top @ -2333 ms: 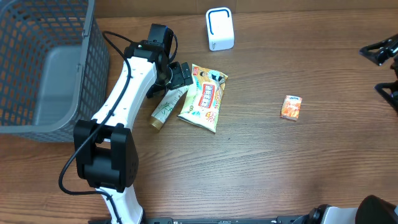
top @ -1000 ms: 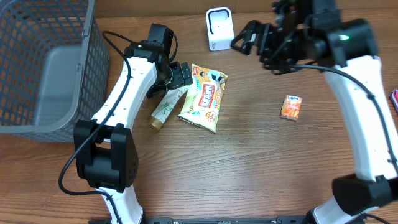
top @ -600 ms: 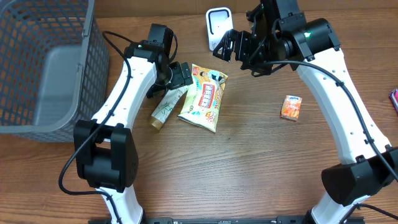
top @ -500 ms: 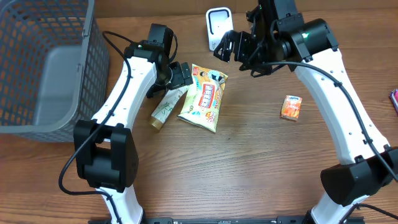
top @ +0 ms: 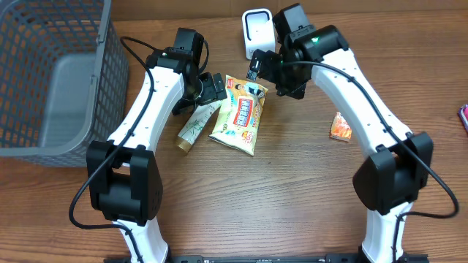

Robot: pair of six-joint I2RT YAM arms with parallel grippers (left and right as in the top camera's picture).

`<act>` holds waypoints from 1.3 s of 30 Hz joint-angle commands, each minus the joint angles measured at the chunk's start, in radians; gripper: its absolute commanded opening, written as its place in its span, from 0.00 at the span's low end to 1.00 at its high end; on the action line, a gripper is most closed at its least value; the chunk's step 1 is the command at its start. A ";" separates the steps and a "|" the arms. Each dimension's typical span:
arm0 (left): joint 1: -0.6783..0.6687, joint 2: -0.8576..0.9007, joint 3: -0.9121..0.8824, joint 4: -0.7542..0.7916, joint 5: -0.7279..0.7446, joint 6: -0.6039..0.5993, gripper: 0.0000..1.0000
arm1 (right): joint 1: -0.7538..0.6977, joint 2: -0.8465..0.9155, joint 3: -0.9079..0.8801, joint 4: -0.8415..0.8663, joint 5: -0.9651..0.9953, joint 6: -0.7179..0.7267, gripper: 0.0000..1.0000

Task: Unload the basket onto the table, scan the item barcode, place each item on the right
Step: 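Swing the right gripper back toward the yellow snack bag, then grasp the yellow snack bag with the right gripper and lift it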

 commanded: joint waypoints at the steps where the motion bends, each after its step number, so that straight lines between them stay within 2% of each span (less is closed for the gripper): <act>1: -0.007 -0.003 0.019 0.002 -0.007 0.019 1.00 | 0.002 0.053 0.001 0.006 0.016 0.034 0.94; 5: -0.007 -0.003 0.019 0.002 -0.007 0.019 1.00 | 0.002 0.097 0.001 0.008 -0.007 0.033 0.89; 13: -0.007 -0.003 0.019 0.002 -0.007 0.019 1.00 | 0.033 0.197 0.001 0.042 -0.036 0.031 0.87; 18: -0.007 -0.003 0.019 0.002 -0.007 0.019 1.00 | 0.058 0.248 0.001 0.068 -0.035 0.030 0.82; 28: -0.007 -0.003 0.019 0.002 -0.007 0.019 1.00 | 0.068 0.291 0.001 0.003 0.245 0.034 0.82; 35: -0.006 -0.003 0.019 0.002 -0.007 0.019 1.00 | -0.006 0.291 0.002 -0.143 0.450 0.034 0.82; 39: -0.007 -0.003 0.019 0.002 -0.008 0.019 1.00 | -0.047 0.285 0.035 -0.238 0.485 0.033 0.82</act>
